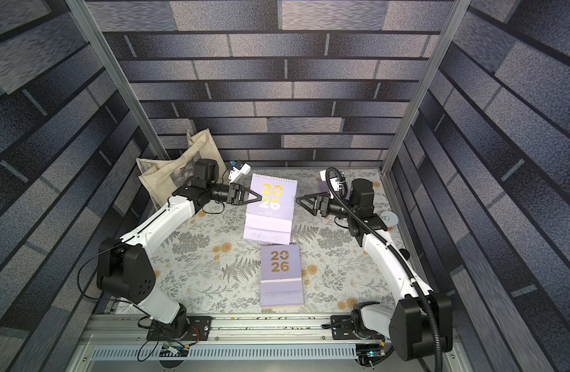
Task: Stack the calendars
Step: Pick up the calendar at the center of the board.
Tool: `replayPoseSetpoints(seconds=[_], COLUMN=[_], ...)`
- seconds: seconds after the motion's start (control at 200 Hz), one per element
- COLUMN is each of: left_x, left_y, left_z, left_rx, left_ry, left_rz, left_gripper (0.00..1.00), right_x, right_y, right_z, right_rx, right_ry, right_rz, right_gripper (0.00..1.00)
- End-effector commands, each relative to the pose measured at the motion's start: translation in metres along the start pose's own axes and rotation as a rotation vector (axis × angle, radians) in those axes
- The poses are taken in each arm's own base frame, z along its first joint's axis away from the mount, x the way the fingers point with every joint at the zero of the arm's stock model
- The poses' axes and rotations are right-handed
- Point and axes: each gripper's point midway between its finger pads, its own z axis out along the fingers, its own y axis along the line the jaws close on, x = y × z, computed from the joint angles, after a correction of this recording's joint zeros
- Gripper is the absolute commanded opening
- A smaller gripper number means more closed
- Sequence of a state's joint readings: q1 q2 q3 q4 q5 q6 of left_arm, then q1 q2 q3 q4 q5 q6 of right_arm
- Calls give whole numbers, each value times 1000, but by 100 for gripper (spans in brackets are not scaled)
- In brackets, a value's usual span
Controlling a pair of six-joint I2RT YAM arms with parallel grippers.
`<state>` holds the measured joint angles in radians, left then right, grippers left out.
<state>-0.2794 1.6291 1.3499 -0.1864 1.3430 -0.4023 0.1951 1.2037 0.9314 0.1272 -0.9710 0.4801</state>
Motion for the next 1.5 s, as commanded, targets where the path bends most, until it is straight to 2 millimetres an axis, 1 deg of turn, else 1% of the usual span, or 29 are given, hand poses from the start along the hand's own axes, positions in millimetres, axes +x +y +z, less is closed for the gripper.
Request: replayPoseSetpoints(seconds=[0.0, 0.135, 0.165, 0.301, 0.406, 0.476, 0.676, 0.812, 0.877, 0.902, 0.987, 1.012, 1.057, 1.177, 1.338, 1.393, 1.498], left_x=[-10, -10, -13, -13, -11, -10, -7, -5, -4, -3, -2, -1, -1, -3, -5, -6, -7], left_y=[-5, -5, -8, -11, -15, -16, -19, -23, -23, -23, -21, -22, -21, -21, -22, -20, -16], left_z=[-3, -2, -2, 0, 4, 6, 12, 16, 17, 18, 20, 21, 21, 21, 20, 19, 19], left_rx=[8, 15, 19, 33, 44, 50, 58, 67, 68, 69, 68, 71, 68, 67, 66, 60, 50], left_ry=[-13, -11, -16, -12, -3, 4, 15, 25, 28, 29, 31, 34, 33, 26, 20, 16, 9], left_rz=[24, 18, 42, 48, 54, 52, 57, 60, 60, 59, 56, 55, 52, 59, 67, 65, 60], left_gripper=[0, 0, 0, 0, 0, 0, 0, 0, 0, 0, 0, 0, 0, 0, 0, 0, 0], right_x=[-6, -2, 0, 10, 13, 12, 12, 5, 2, 1, -2, -2, -1, 3, 4, 3, 3], right_y=[16, 16, 14, 5, 3, 4, -3, -1, 1, 2, 4, 4, 5, 6, 10, 11, 14], right_z=[0, 8, 11, 22, 29, 33, 42, 45, 46, 46, 47, 47, 48, 52, 52, 52, 54], right_rx=[-43, -65, -68, -73, -86, -93, -101, -116, -127, -129, -145, -146, -152, -167, -176, -181, -202], right_ry=[-11, 11, 18, 41, 57, 61, 73, 56, 51, 47, 41, 40, 44, 58, 50, 47, 46], right_rz=[-38, -28, -25, -10, -5, -10, -4, -9, -8, -10, -8, -7, -5, 6, 6, 7, 19], right_gripper=[82, 82, 82, 82, 82, 82, 82, 80, 76, 73, 45, 40, 34, 24, 18, 17, 8])
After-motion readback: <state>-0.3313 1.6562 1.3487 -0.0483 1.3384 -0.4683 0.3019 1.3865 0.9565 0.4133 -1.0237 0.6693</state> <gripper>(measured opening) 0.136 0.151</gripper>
